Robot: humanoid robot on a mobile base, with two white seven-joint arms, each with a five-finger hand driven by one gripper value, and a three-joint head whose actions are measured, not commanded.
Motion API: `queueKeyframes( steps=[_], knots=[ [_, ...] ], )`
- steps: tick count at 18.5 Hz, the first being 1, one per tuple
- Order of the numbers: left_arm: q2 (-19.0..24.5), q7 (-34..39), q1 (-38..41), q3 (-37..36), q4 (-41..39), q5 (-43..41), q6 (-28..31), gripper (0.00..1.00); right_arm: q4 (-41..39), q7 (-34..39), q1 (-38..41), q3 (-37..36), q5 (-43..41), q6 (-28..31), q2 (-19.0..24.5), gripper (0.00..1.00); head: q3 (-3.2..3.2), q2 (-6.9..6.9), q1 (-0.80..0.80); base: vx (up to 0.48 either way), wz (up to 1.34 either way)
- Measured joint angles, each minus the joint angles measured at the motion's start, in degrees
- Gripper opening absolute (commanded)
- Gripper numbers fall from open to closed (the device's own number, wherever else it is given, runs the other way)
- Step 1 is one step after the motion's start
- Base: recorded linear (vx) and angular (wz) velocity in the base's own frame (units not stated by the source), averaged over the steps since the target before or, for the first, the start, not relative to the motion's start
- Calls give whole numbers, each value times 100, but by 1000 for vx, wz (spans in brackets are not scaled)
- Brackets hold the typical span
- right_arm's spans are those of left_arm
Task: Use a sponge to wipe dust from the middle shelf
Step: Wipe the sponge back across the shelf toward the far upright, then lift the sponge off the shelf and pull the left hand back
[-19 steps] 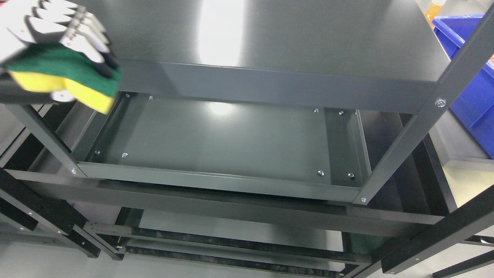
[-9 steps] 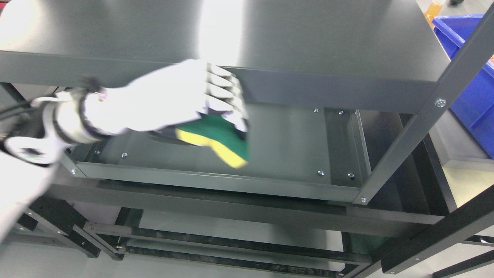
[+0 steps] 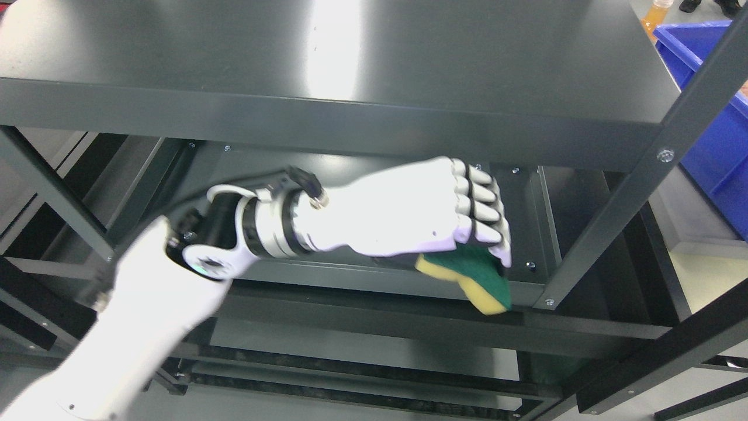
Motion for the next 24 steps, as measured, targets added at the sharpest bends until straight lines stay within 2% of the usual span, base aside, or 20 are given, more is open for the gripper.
queueKeyframes(
  steps=[4,8,10,13,18,21,24],
  knots=[
    [-436,91,1113,190,59,-6,7,1,0,0,0,0,0,-9,0,100,0,0,0,0,0],
    [-731,180,2053,830,145,424,84,0,0,0,0,-1,0,-14,0,100,0,0,0,0,0],
    [-839,409,2378,1258,172,715,578,0,0,0,0,-1,0,-15,0,100,0,0,0,0,0],
    [-976,779,2728,1934,159,1154,1636,0,0,0,0,-1,0,-16,0,100,0,0,0,0,0],
    [-1143,924,3120,3057,-28,1981,3454,0,0,0,0,-1,0,-17,0,100,0,0,0,0,0],
    [-1205,936,3245,3532,-120,2283,3879,0,0,0,0,0,0,-17,0,100,0,0,0,0,0],
    [-1258,957,3338,3877,-193,2471,4033,0,0,0,0,0,0,-17,0,100,0,0,0,0,0]
  ],
)
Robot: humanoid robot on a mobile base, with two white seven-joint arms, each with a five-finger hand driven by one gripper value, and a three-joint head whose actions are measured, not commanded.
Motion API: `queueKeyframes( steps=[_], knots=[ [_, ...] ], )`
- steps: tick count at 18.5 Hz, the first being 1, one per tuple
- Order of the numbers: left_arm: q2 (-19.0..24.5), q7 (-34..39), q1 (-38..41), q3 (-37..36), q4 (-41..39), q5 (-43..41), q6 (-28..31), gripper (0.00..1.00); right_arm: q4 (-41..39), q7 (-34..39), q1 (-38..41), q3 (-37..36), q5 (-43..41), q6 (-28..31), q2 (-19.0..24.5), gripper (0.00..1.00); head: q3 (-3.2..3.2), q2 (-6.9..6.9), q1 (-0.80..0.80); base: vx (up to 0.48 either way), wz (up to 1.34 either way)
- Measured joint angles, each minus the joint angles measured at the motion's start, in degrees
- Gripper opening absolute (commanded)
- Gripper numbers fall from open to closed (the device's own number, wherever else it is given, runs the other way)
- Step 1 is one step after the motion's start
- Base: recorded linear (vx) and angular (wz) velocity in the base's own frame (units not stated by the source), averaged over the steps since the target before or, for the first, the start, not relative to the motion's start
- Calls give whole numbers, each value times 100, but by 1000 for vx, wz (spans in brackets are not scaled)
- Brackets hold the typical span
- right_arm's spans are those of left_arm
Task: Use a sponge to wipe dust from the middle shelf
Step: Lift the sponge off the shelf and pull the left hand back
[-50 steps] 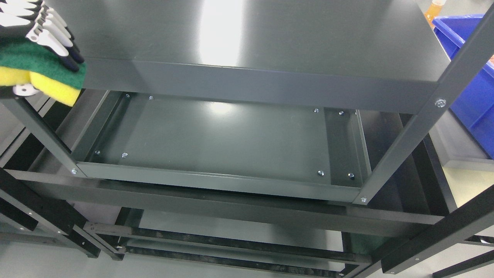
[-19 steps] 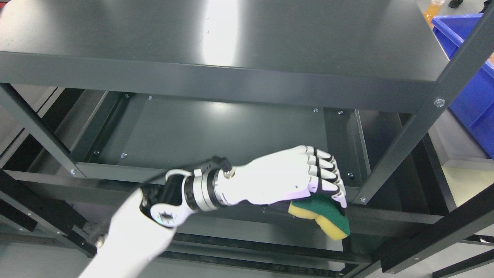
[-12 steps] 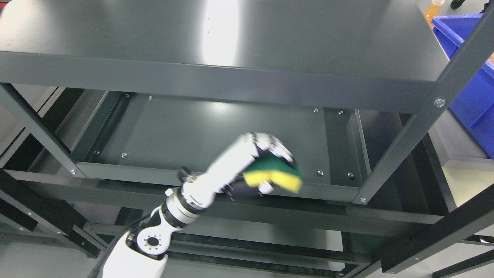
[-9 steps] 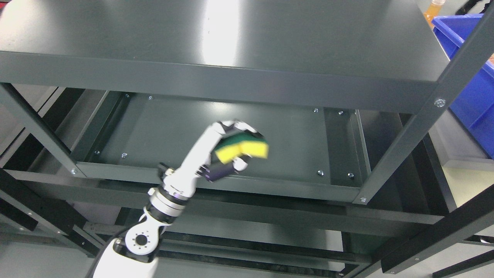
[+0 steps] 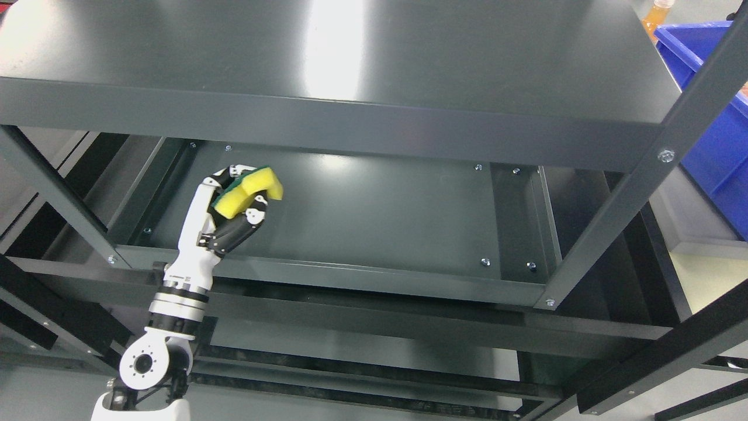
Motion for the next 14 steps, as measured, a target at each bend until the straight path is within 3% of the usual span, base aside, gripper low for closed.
queueKeyframes(
  steps=[14],
  knots=[
    [-110,-222,464,73,-168,228,-635,1,0,0,0,0,0,0,0,100,0,0,0,0,0]
  ],
)
